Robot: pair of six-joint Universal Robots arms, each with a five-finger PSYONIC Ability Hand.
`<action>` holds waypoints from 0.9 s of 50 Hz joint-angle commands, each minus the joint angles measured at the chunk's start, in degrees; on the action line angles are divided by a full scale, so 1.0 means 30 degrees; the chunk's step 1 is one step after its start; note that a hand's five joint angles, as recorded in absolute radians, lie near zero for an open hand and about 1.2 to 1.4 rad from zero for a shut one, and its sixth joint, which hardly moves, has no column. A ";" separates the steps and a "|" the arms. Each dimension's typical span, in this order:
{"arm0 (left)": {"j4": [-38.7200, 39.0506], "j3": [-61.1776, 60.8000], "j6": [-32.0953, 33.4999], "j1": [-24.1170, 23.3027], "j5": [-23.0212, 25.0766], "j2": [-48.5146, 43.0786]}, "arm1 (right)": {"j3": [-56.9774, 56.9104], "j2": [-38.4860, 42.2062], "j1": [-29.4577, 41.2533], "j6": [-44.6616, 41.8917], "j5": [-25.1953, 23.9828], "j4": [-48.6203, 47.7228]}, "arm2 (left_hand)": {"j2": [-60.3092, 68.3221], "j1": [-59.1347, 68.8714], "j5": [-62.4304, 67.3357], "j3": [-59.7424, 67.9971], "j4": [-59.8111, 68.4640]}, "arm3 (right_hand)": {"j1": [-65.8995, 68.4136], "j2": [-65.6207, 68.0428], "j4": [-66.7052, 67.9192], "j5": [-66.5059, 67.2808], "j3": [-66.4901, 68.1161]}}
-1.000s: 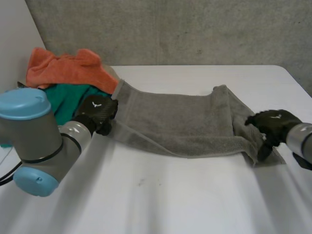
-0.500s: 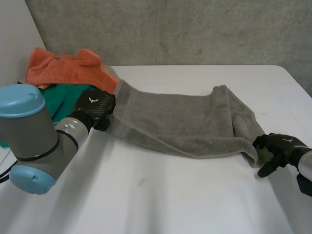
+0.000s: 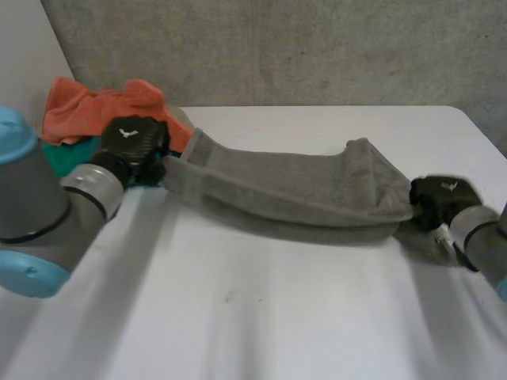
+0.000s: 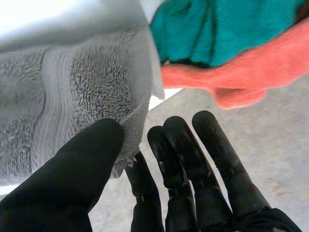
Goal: Fold the laundry.
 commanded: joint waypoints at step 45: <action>0.8821 0.7752 0.3479 -0.0868 -0.2785 -0.1988 | -0.8551 -0.1787 0.1289 -1.0826 0.1482 -0.5598 | 0.3843 0.5383 0.4851 0.3912 0.3798 | 0.5310 0.4208 0.3883 0.4571 0.4051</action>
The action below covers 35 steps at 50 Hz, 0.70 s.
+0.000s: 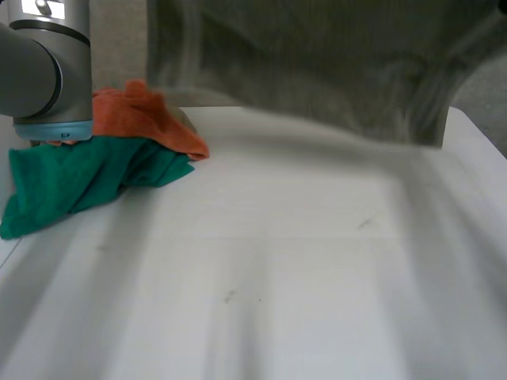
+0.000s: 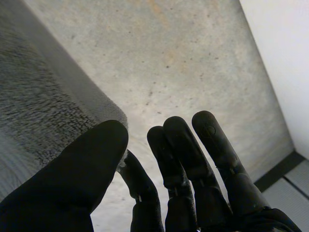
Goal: Fold the laundry.
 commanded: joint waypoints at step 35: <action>-0.2094 -1.4331 -0.0817 0.0964 -0.0209 0.1835 | 0.7778 0.4006 -0.3469 0.9000 -0.3823 0.9481 | 0.3795 0.5383 0.4371 0.3874 0.3718 | -1.1734 -1.2835 -1.3240 -1.2914 -1.3069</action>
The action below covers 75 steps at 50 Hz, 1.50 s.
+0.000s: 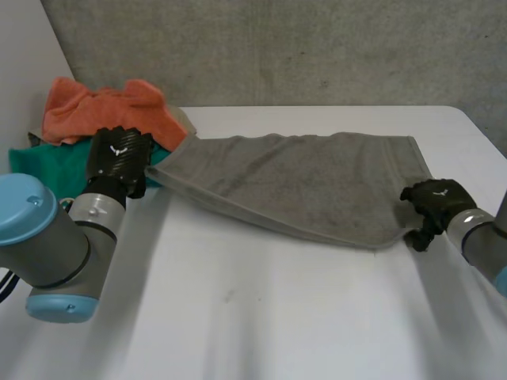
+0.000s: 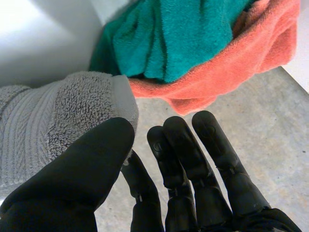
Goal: Fold the laundry.
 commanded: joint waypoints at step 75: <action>-1.3680 -0.3001 0.3257 0.0809 0.1294 0.5866 | 0.3028 -0.5721 -0.0836 -1.1907 0.1124 0.8216 | 0.3788 0.5382 0.4273 0.3872 0.3718 | 1.9679 1.9608 1.9873 2.0286 1.9702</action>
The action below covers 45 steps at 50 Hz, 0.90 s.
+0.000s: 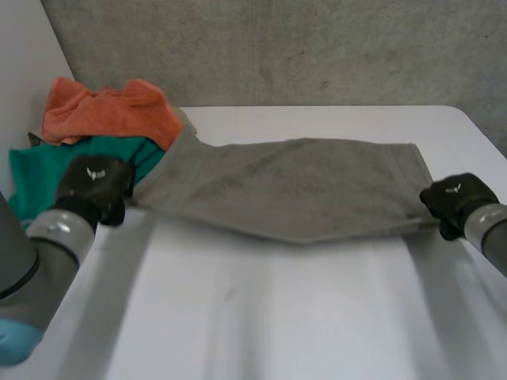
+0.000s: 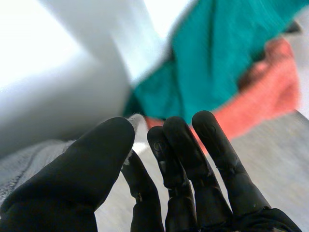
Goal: Fold the laundry.
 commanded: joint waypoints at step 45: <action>0.2352 1.6564 0.6152 -0.2904 -0.2059 -1.5467 | -1.1184 1.1288 0.1243 -0.8066 0.1453 -0.8487 | -1.9545 -1.7952 -1.9059 -1.9461 -1.9615 | -1.8126 -1.9133 -1.9456 -1.8691 -1.9273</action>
